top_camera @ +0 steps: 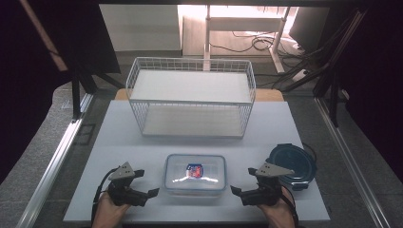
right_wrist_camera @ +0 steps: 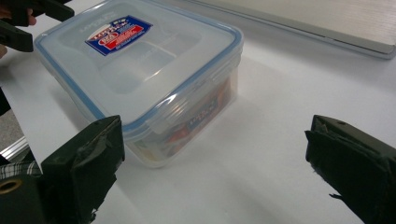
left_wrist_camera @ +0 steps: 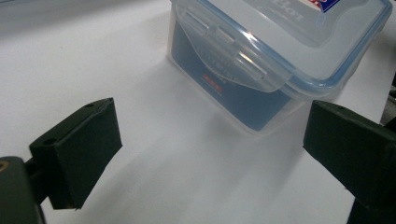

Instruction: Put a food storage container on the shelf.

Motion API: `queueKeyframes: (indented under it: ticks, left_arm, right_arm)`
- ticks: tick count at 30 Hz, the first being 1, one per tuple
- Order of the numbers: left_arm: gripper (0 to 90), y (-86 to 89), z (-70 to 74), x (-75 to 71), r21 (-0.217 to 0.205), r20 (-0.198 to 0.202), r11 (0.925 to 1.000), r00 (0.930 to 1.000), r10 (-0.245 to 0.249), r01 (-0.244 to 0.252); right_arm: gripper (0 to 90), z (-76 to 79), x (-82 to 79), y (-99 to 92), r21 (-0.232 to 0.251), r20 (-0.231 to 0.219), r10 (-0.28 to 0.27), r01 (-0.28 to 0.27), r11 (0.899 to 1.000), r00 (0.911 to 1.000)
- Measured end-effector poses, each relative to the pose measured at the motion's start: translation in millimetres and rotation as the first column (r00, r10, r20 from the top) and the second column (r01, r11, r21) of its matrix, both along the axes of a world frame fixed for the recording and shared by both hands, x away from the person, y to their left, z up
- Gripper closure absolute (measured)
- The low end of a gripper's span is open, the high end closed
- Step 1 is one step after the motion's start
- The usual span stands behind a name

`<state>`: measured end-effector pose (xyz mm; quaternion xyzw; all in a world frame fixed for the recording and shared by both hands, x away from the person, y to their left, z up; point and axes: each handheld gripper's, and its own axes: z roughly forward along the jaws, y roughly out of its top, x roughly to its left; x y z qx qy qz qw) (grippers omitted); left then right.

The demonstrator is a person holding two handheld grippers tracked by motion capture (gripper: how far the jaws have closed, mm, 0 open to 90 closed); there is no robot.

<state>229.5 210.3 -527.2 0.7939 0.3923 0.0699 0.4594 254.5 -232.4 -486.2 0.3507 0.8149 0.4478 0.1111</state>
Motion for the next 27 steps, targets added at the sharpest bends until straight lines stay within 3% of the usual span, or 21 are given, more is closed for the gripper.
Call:
queueKeyframes:
  ticks: [7, 11, 17, 24, 25, 27]
  left_arm:
    - [4.3, 0.6, 12.1, 4.4, -0.054, -0.009, 0.9985, 0.9999, -0.009, 0.009]
    - [4.1, -3.3, 18.5, 10.0, -0.071, -0.010, 0.9972, 0.9997, -0.022, 0.022]
    - [2.3, -14.1, 19.3, 18.9, -0.036, -0.041, 0.9984, 0.9981, -0.045, 0.044]
    - [0.8, -26.6, 24.5, 32.2, -0.025, -0.051, 0.9962, 0.9952, -0.084, 0.083]
    - [1.0, -31.9, 24.8, 39.8, -0.036, -0.069, 0.9951, 0.9931, -0.095, 0.092]
    - [0.6, -36.1, 23.0, 45.7, -0.049, -0.095, 0.9933, 0.9896, -0.109, 0.104]
  right_arm:
    - [0.9, 4.0, 6.5, 7.3, 0.048, -0.025, 0.004, -0.003, 0.999, 0.9997]
    - [0.1, 8.0, 13.6, 13.4, 0.044, -0.032, 0.019, -0.018, 0.999, 0.9993]
    - [0.2, 9.7, 22.2, 19.7, 0.031, -0.056, 0.031, -0.029, 0.999, 0.9980]
    - [0.0, 10.5, 30.9, 33.3, 0.003, -0.098, 0.050, -0.050, 0.999, 0.9939]
    - [0.0, 9.8, 35.4, 38.5, 0.006, -0.133, 0.057, -0.057, 0.998, 0.9895]
    - [0.0, 7.8, 39.6, 43.8, 0.002, -0.157, 0.066, -0.067, 0.998, 0.9854]
